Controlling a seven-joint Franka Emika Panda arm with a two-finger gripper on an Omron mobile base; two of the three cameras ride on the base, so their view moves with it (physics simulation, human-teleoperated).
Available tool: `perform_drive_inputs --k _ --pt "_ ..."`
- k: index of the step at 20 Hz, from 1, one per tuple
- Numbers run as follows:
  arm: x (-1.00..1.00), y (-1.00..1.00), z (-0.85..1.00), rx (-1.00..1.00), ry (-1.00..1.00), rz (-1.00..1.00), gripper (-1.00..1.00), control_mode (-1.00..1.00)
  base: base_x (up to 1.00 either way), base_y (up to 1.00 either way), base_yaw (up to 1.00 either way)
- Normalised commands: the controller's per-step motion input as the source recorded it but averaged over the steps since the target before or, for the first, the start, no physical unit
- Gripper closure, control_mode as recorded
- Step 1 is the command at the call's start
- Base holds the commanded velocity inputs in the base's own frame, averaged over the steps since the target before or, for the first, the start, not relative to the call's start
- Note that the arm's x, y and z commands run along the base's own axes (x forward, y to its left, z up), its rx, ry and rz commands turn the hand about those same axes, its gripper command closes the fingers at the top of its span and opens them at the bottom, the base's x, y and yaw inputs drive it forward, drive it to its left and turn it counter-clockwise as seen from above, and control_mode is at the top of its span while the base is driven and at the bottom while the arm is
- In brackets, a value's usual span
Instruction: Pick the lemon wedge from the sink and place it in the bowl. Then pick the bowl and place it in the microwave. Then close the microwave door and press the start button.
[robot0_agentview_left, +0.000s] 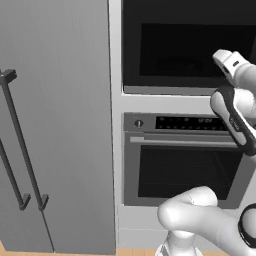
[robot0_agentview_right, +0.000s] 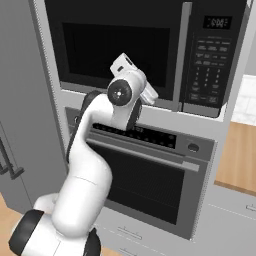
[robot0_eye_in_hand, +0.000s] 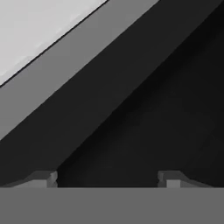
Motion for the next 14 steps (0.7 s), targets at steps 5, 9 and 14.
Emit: perform_drive_inputs --k 5,9,14 --pt "-0.93 -0.17 0.00 0.06 0.00 0.02 -1.00 -1.00 0.00 0.00 0.00" --pt "-1.00 -0.27 0.00 0.16 0.00 0.00 -1.00 -1.00 0.00 0.00 0.00" --pt "-1.00 -0.22 -0.06 0.31 0.01 0.00 -1.00 -1.00 0.00 0.00 0.00"
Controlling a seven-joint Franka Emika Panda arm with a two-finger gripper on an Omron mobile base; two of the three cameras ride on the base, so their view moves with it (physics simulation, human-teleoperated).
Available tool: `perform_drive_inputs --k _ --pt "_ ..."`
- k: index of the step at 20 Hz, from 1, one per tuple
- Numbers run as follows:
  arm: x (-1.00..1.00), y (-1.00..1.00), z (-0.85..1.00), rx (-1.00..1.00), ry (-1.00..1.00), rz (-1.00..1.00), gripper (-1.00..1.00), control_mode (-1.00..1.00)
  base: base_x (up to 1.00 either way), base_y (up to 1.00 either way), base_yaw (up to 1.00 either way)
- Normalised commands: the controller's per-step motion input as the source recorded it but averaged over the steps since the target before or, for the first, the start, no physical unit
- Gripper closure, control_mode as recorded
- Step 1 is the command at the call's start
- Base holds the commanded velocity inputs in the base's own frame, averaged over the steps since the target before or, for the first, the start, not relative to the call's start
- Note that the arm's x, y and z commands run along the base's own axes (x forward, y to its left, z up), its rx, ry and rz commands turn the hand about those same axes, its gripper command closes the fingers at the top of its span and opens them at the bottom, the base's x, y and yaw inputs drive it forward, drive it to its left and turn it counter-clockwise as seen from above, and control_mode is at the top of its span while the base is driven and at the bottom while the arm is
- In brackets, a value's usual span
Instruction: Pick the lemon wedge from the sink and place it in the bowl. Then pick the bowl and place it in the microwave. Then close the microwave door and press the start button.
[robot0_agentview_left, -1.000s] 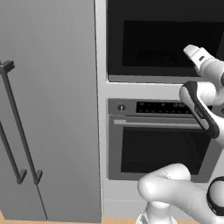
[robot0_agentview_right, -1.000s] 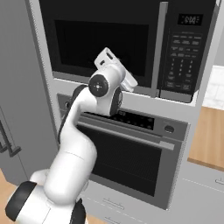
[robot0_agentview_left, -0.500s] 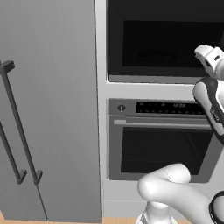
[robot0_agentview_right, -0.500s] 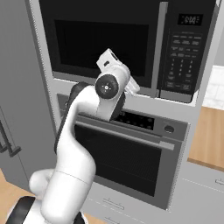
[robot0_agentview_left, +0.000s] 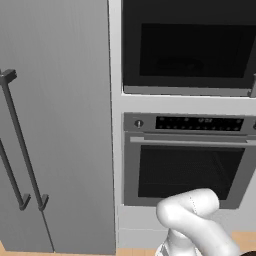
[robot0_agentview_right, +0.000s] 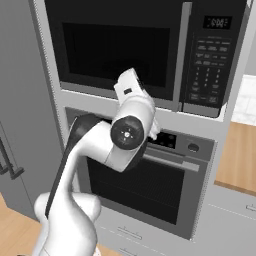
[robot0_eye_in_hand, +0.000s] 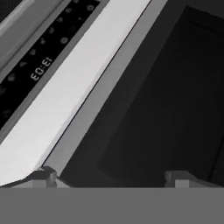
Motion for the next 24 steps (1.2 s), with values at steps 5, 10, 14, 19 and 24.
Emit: perform_drive_inputs --k 5,10,14,19,24 --pt "-1.00 -0.08 -0.32 0.37 -0.04 0.02 -1.00 -1.00 0.00 0.00 0.00" --pt "-0.84 -0.07 -0.03 0.41 0.00 0.02 -1.00 -1.00 0.00 0.00 0.00" --pt "-0.13 -0.51 0.11 0.44 -0.02 0.00 -1.00 -1.00 0.00 0.00 0.00" --pt "0.41 -0.46 0.02 0.34 0.00 0.05 -1.00 -1.00 0.00 0.00 0.00" --pt "0.49 -0.02 -0.31 0.14 0.00 0.16 -1.00 -1.00 0.00 0.00 0.00"
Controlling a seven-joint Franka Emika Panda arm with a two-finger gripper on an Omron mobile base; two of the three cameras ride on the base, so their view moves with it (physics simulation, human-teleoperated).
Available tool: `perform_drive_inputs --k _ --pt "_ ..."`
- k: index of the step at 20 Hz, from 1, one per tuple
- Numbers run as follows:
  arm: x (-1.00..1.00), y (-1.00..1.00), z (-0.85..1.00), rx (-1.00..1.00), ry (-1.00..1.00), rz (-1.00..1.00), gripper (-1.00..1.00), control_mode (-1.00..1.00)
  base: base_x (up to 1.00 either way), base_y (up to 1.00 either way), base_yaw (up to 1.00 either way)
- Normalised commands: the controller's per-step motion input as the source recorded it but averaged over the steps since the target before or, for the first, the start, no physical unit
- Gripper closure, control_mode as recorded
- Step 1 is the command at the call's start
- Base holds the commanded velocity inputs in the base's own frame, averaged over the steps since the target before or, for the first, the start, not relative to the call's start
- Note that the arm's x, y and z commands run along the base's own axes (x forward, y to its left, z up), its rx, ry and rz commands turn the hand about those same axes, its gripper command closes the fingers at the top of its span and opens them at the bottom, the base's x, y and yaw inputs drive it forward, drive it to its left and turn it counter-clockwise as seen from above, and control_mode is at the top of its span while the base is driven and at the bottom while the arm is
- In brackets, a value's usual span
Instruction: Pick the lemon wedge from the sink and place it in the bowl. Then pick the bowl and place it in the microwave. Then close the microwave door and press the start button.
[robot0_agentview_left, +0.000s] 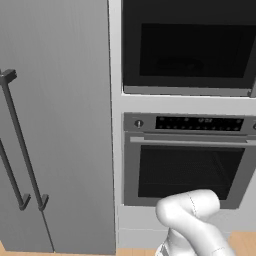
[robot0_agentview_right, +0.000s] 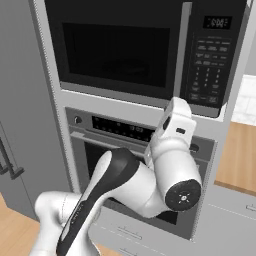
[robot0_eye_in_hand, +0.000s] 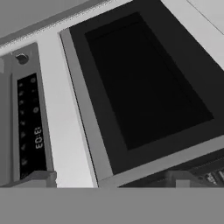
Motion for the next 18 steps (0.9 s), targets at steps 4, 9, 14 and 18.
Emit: perform_drive_inputs --k 4,9,14,18 --pt "0.50 0.00 -0.13 0.12 0.00 0.16 -1.00 -1.00 0.00 0.00 0.00" --pt "0.27 -0.07 0.00 0.06 -0.02 0.10 -1.00 -1.00 0.00 0.00 0.00" --pt "0.31 -0.12 0.00 0.05 0.00 0.09 -1.00 -1.00 0.00 0.00 0.00" --pt "0.19 -0.22 0.00 0.04 0.00 0.03 -1.00 -1.00 0.00 0.00 0.00"
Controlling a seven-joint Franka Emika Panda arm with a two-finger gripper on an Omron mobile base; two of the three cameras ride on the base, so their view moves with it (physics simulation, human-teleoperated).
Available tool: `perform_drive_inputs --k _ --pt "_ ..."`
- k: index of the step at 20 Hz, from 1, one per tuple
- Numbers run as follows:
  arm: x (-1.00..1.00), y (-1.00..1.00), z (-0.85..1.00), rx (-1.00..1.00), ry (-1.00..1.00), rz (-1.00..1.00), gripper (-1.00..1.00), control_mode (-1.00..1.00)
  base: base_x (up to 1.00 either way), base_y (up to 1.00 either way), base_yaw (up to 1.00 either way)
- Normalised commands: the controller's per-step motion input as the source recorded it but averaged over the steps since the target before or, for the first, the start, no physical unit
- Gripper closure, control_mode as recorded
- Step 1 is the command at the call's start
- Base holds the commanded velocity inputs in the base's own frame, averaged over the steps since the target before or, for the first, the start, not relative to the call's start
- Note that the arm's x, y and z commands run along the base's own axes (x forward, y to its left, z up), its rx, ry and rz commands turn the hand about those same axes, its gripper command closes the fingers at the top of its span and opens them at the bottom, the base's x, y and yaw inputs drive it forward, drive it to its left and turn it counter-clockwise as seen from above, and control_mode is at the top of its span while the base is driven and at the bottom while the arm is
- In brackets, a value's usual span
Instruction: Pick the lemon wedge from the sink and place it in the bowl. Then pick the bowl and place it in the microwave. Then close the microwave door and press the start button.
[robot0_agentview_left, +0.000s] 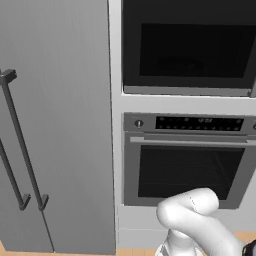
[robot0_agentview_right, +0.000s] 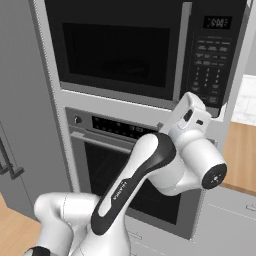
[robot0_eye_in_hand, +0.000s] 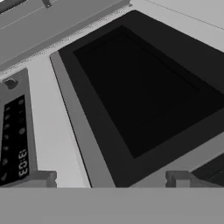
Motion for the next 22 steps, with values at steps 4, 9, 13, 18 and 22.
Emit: perform_drive_inputs --k 4,9,13,18,22 --pt "0.28 -0.24 0.00 0.05 0.00 0.00 -1.00 -1.00 0.00 0.00 0.00" --pt "0.35 -0.17 -0.05 0.05 0.00 0.00 -1.00 -1.00 0.00 0.00 0.00" --pt "0.22 -0.07 -0.14 0.05 0.00 0.00 -1.00 -1.00 0.00 0.00 0.00" --pt "0.14 0.00 -0.15 0.03 0.00 0.00 -1.00 -1.00 0.00 0.00 0.00" --pt "0.25 0.00 -0.01 0.03 0.00 0.00 -1.00 -1.00 0.00 0.00 0.00"
